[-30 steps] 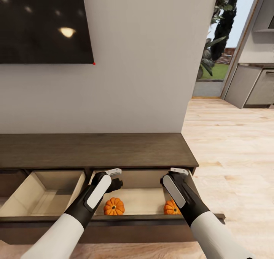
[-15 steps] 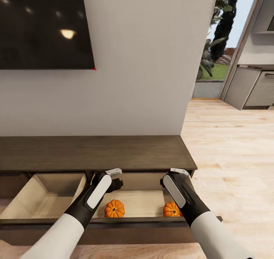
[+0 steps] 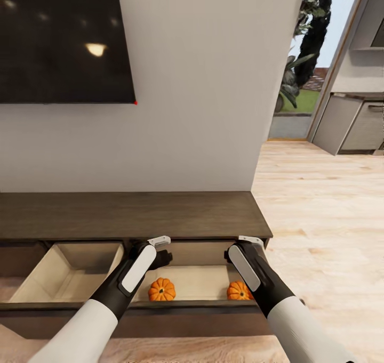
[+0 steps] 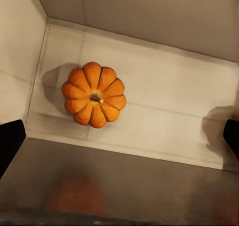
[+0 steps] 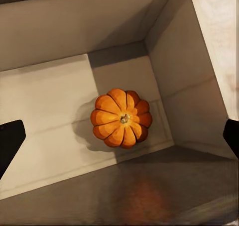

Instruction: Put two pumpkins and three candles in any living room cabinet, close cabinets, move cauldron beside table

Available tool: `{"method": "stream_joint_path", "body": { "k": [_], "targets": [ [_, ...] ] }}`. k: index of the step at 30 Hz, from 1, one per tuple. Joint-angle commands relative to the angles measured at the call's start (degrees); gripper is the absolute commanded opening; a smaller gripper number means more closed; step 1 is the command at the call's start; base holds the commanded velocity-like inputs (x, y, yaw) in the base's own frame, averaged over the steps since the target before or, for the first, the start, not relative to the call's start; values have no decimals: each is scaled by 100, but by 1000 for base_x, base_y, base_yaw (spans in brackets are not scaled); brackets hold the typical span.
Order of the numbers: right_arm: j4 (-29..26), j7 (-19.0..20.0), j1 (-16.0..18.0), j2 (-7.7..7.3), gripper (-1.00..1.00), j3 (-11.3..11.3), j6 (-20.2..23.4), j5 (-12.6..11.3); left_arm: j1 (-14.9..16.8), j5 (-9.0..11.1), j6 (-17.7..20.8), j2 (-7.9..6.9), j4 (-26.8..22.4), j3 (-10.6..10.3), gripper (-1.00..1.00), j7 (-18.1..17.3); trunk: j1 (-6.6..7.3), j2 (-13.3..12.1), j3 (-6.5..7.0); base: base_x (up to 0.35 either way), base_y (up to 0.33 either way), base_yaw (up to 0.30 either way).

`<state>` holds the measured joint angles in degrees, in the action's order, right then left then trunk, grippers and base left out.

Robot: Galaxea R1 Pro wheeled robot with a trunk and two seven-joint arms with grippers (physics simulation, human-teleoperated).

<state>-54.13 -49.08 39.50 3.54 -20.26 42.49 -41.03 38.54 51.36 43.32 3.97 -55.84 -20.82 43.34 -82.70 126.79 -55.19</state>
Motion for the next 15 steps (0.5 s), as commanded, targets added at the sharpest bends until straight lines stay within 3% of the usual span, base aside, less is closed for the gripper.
{"method": "stream_joint_path", "body": {
  "k": [1,15],
  "targets": [
    [-7,-56,5,-3,100,-13,14,-50,4,59,1,-2,-6,-10,100,60,25,-39,13,-79,0,0],
    [-10,-32,5,-3,100,12,14,-80,4,65,1,-2,-6,-10,100,60,332,-600,264,-102,0,0]
  ]
}}
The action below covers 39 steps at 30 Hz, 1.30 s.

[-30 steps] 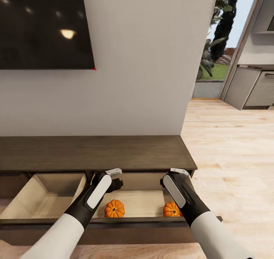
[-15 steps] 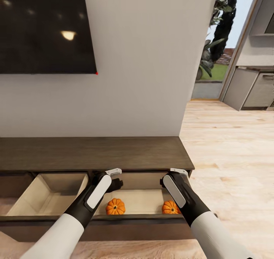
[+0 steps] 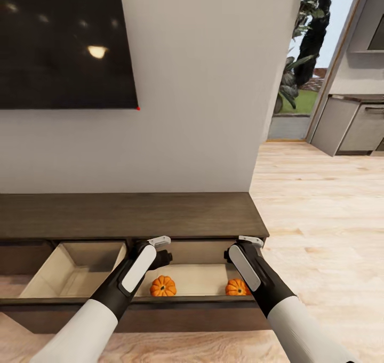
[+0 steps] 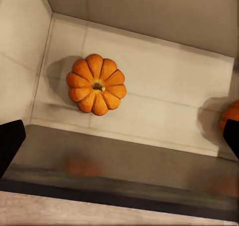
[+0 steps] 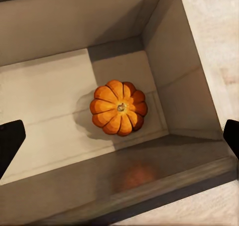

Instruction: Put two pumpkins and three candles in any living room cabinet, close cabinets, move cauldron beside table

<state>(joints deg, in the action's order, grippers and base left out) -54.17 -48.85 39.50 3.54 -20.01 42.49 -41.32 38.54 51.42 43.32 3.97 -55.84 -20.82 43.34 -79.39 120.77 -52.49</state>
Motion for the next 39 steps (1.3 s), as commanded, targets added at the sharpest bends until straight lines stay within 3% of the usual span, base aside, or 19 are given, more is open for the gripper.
{"method": "stream_joint_path", "body": {
  "k": [1,39],
  "targets": [
    [-5,-55,5,-3,100,-12,13,-51,4,57,1,-2,-6,-10,100,60,24,-39,13,-28,0,0],
    [-95,-47,3,15,100,-13,-39,-49,4,61,10,-11,-6,78,100,53,858,-1563,695,-35,0,0]
  ]
}}
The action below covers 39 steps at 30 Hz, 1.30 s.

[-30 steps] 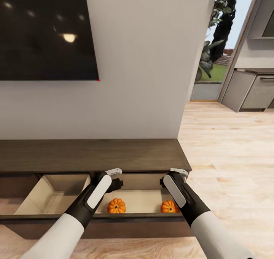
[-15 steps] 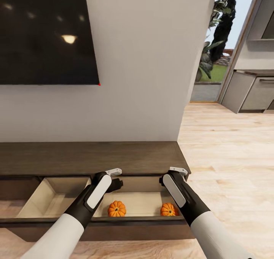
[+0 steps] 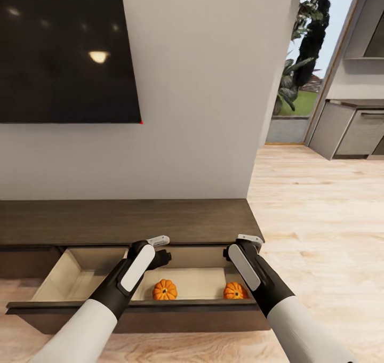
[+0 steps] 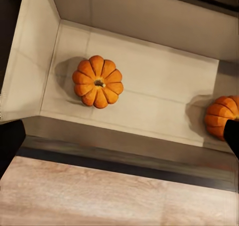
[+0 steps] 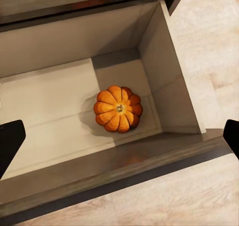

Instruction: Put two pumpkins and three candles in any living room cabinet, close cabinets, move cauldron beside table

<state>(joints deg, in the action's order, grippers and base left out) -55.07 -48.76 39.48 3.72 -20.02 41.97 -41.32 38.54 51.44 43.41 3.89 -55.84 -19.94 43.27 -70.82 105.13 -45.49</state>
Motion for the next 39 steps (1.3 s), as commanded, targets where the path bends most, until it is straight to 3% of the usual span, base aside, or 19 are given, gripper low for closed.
{"method": "stream_joint_path", "body": {
  "k": [1,7,15,22,39],
  "targets": [
    [-5,-55,6,-3,100,-12,13,-50,4,59,1,-2,-6,-10,100,60,23,-39,13,-2,0,0],
    [-10,-54,4,-3,100,-11,13,-52,4,59,1,-2,-6,-9,100,60,155,-280,121,-15,0,0],
    [0,-48,5,-3,100,-12,13,-55,4,59,1,-2,-6,-6,100,59,331,-600,264,-252,0,0],
    [3,175,7,-15,100,-2,20,-56,4,59,1,2,-6,-2,100,59,484,-881,390,-159,0,0],
    [51,192,4,-9,100,-11,22,-52,4,72,1,7,-6,-8,100,59,858,-1563,695,-2,0,0]
  ]
}}
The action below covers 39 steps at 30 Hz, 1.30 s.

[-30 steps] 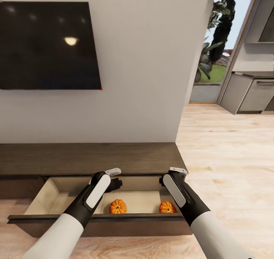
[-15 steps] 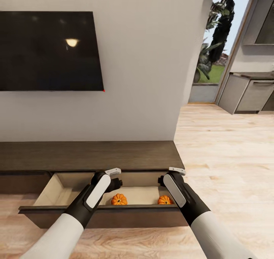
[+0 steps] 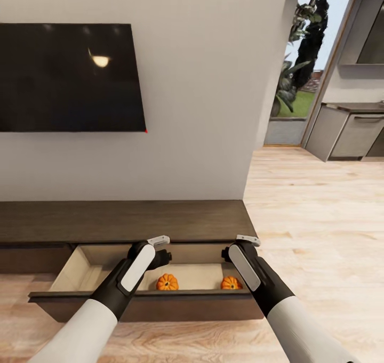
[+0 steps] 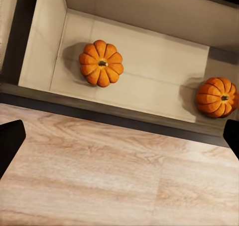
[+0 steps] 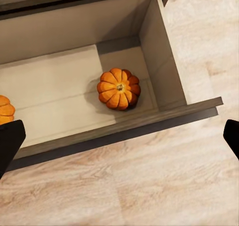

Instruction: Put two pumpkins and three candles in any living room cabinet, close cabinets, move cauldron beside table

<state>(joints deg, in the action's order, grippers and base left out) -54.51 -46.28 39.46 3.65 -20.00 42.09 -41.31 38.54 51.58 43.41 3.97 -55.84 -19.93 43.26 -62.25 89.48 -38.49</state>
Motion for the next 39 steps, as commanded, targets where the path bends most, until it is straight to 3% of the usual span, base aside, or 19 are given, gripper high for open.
{"method": "stream_joint_path", "body": {
  "k": [1,9,21,25,39],
  "targets": [
    [-3,-57,6,-3,100,-13,10,-53,4,60,1,-2,-6,-10,100,60,23,-38,13,0,0,0],
    [1,-51,5,-5,100,-12,12,-59,4,54,1,-2,-6,-11,100,60,199,-359,156,0,0,0],
    [1,-52,5,2,100,-11,19,-61,4,46,1,-17,-6,-11,100,60,199,-359,156,-5,0,0],
    [1,-51,7,4,100,-8,22,-61,4,46,1,-17,-6,-6,100,60,286,-520,228,-151,0,0],
    [-5,-48,4,3,100,-13,26,-53,4,45,1,-12,-6,-8,100,60,330,-600,264,-20,0,0]
  ]
}}
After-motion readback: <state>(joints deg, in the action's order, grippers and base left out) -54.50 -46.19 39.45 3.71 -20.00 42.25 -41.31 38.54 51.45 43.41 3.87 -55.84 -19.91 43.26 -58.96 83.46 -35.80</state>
